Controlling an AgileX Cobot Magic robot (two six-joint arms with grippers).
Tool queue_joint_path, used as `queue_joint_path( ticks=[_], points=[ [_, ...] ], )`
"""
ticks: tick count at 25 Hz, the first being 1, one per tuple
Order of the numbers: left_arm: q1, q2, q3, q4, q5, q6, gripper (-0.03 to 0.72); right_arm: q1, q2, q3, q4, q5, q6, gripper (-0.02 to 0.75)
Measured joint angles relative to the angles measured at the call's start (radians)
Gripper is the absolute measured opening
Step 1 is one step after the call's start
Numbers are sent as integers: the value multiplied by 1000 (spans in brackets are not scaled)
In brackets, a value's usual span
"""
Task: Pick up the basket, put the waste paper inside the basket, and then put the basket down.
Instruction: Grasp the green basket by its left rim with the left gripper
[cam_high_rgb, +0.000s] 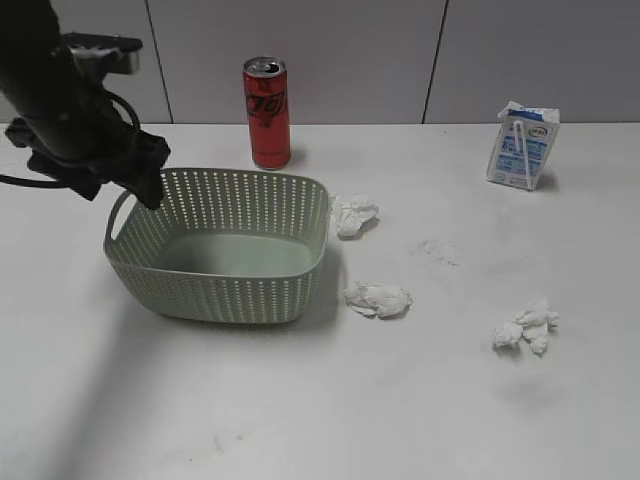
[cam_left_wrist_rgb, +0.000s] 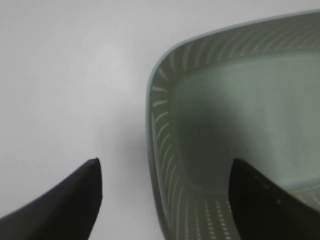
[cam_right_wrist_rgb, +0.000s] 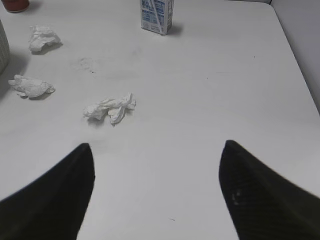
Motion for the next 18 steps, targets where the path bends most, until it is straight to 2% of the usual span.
queue_joint_path(
  ticks=[5,10,14,16,18],
  points=[
    [0,118,-48,-2,8,0,599,0,0,0,0,0,1,587],
    [0,184,-60,-6,7,0,550,0,0,0,0,0,-1,587],
    [0,206,-61,-10,9,-20,456,0,0,0,0,0,-1,587],
    [0,207,-61,-10,14,-28,386,0,0,0,0,0,-1,587],
    [0,207,-63,-10,22,-31,276,0,0,0,0,0,0,587]
  ],
)
